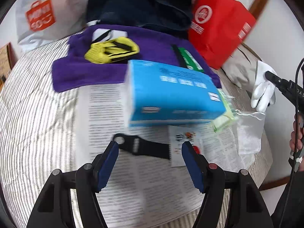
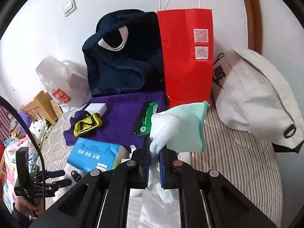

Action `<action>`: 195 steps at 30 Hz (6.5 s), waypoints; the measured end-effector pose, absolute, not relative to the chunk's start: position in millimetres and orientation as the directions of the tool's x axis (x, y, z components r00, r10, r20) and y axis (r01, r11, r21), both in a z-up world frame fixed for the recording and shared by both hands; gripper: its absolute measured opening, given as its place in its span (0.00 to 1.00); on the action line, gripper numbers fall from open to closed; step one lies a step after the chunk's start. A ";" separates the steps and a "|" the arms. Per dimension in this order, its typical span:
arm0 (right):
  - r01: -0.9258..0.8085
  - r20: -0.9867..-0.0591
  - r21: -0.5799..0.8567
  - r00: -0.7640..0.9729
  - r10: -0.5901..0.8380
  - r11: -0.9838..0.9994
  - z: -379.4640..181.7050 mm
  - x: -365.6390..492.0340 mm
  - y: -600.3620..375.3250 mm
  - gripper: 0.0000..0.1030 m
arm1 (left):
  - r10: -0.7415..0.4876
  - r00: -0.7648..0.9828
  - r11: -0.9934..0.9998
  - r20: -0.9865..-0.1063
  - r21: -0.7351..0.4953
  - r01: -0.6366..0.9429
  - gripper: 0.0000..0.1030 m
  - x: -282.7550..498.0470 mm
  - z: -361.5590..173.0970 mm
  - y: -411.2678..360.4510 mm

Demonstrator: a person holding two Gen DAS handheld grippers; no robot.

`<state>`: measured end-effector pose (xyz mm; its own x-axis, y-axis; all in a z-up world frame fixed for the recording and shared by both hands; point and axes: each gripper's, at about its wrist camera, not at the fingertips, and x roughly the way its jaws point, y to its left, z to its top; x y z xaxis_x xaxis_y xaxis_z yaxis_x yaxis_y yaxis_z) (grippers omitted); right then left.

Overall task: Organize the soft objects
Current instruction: 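Lift the white glove with right tool while left tool grasps the green tube packet, then carry green tube packet with left tool while right tool carries glove over the towel, then release green tube packet with left tool while right tool releases glove onto towel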

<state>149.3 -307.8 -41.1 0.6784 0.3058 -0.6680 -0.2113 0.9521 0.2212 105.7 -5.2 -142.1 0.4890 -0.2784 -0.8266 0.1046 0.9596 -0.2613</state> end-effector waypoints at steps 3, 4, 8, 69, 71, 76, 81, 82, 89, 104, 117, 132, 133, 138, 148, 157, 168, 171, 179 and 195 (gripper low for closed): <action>-0.221 -0.671 0.219 0.673 0.311 0.950 -41.8 138.6 -312.2 0.08 | -0.310 0.490 0.951 -0.815 -0.267 0.157 0.65 105.0 -135.5 -24.5; -0.226 -0.676 0.219 0.666 0.314 0.949 -44.2 136.1 -312.7 0.08 | -0.309 0.487 0.951 -0.817 -0.256 0.174 0.66 106.1 -134.2 -32.6; -0.251 -0.702 0.230 0.627 0.339 0.940 -63.2 137.1 -306.2 0.08 | -0.300 0.481 0.953 -0.824 -0.231 0.198 0.66 107.5 -131.6 -49.9; -0.178 -0.781 0.215 0.559 0.278 0.960 -94.1 83.9 -381.1 0.08 | -0.339 0.456 0.940 -0.823 -0.269 0.211 0.16 124.9 -130.4 -153.5; -0.186 -0.778 0.212 0.562 0.281 0.959 -92.2 81.8 -375.7 0.08 | -0.343 0.467 0.938 -0.815 -0.267 0.222 0.16 119.8 -125.1 -149.6; -0.206 -0.769 0.218 0.565 0.298 0.954 -87.2 74.5 -360.9 0.08 | -0.346 0.494 0.937 -0.798 -0.266 0.228 0.16 108.2 -114.1 -137.9; -0.235 -0.768 0.207 0.563 0.306 0.950 -82.9 67.4 -342.7 0.08 | -0.360 0.512 0.932 -0.780 -0.279 0.230 0.16 101.0 -102.9 -126.4; -0.242 -0.765 0.205 0.565 0.309 0.949 -81.3 66.8 -338.7 0.08 | -0.361 0.516 0.932 -0.777 -0.280 0.230 0.16 100.3 -100.2 -124.5; -0.256 -0.756 0.202 0.573 0.316 0.945 -73.1 71.8 -324.2 0.08 | -0.358 0.547 0.933 -0.756 -0.263 0.247 0.16 96.5 -77.9 -112.7; -0.304 -0.749 0.206 0.563 0.350 0.930 -59.9 96.1 -285.5 0.08 | -0.327 0.583 0.945 -0.744 -0.257 0.203 0.16 112.0 -57.3 -71.8; -0.327 -0.751 0.215 0.548 0.369 0.920 -58.7 125.2 -257.1 0.08 | -0.296 0.596 0.955 -0.747 -0.250 0.161 0.16 136.0 -53.9 -38.4; -0.339 -0.744 0.208 0.554 0.373 0.918 -49.0 175.2 -232.5 0.08 | -0.284 0.611 0.958 -0.739 -0.250 0.143 0.16 181.4 -44.7 -11.8; -0.341 -0.743 0.206 0.555 0.373 0.917 -48.2 179.9 -230.8 0.08 | -0.282 0.612 0.958 -0.738 -0.249 0.141 0.16 185.0 -44.0 -9.6; -0.353 -0.733 0.191 0.570 0.372 0.916 -41.0 200.6 -221.4 0.08 | -0.271 0.621 0.961 -0.736 -0.246 0.129 0.16 203.0 -40.6 2.0; -0.366 -0.720 0.160 0.592 0.362 0.917 -38.7 250.1 -204.5 0.08 | -0.257 0.620 0.964 -0.741 -0.244 0.108 0.16 241.8 -49.0 23.6; -0.362 -0.748 0.162 0.562 0.353 0.918 -60.5 290.7 -193.4 0.08 | -0.267 0.595 0.961 -0.758 -0.256 0.104 0.16 274.9 -68.0 30.1; -0.381 -0.793 0.176 0.491 0.360 0.908 -104.0 330.3 -162.4 0.08 | -0.282 0.540 0.957 -0.793 -0.272 0.101 0.16 313.6 -98.0 29.5; -0.386 -0.807 0.174 0.472 0.356 0.906 -115.0 336.8 -156.6 0.08 | -0.284 0.521 0.956 -0.805 -0.280 0.089 0.16 321.5 -108.5 31.0; -0.391 -0.832 0.154 0.444 0.332 0.907 -127.1 352.0 -150.0 0.11 | -0.279 0.514 0.958 -0.811 -0.274 0.086 0.19 328.6 -115.5 26.0; -0.381 -0.827 0.146 0.459 0.324 0.913 -114.2 336.6 -160.4 0.54 | -0.248 0.516 0.967 -0.820 -0.243 0.079 0.43 310.2 -99.2 26.6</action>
<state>336.6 -160.4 -114.2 0.4586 0.3241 -0.8274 -0.3811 0.9129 0.1463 310.2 26.6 -99.2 0.5158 -0.2482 -0.8200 0.0793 0.9668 -0.2428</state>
